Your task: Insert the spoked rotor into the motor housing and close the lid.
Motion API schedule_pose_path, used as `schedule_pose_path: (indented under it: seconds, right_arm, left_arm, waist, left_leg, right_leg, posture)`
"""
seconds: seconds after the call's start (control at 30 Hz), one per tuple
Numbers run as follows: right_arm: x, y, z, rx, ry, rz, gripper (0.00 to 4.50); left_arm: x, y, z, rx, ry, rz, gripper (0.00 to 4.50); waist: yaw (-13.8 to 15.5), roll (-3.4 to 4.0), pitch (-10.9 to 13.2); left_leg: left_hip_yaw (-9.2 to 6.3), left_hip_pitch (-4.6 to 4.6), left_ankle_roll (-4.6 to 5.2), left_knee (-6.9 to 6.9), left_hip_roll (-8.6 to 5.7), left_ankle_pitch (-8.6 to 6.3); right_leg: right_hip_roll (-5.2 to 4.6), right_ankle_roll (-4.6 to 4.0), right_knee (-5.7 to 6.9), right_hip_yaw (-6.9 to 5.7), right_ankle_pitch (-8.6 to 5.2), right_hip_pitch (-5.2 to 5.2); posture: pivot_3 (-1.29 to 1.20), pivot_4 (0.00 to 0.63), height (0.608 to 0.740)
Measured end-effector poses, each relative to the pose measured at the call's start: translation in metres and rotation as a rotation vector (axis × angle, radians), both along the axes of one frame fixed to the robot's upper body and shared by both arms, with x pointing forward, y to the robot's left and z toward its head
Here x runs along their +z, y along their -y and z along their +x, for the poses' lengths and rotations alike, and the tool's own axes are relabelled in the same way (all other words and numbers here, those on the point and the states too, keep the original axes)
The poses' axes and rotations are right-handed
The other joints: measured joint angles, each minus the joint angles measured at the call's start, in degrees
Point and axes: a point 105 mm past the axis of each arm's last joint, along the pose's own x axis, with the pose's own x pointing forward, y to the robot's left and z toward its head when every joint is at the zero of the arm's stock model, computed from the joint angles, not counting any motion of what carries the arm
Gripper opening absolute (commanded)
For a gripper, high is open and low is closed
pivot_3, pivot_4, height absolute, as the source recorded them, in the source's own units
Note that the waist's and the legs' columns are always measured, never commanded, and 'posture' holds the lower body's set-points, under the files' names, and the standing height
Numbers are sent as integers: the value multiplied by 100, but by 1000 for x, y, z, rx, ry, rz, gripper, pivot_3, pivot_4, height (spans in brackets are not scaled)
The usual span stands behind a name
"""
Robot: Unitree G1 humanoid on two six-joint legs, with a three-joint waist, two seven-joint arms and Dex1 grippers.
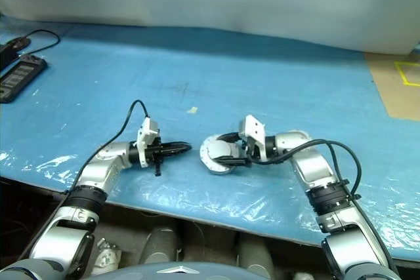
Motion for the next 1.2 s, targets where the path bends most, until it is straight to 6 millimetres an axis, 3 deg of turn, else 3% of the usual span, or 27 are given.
schedule_pose_path:
  seconds: [0.47,0.57,0.67,1.2]
  right_arm:
    - [1,0,2,2,26,-9,2958]
    - [1,0,2,-12,-5,9,3543]
    - [1,1,3,-19,-13,9,4456]
    - [-2,2,3,-27,39,-15,4456]
  left_arm:
    - [-10,-1,0,10,-7,2,108]
    - [-13,-2,0,12,-6,7,108]
    - [-13,-2,0,9,-1,9,108]
    - [-14,-2,0,10,12,10,108]
  waist:
    - [-4,0,0]
    - [-2,0,0]
    - [0,0,0]
    - [-2,0,0]
  left_leg:
    - [0,1,0,0,0,0]
    - [0,0,0,0,0,0]
    - [0,1,0,0,0,0]
    - [0,1,0,0,0,0]
  right_leg:
    - [0,0,0,0,0,0]
    - [1,0,0,0,0,0]
    - [0,0,0,0,0,0]
    - [0,0,0,0,0,0]
  posture:
    - [0,150,740]
    - [0,150,740]
    - [0,150,740]
    - [0,150,740]
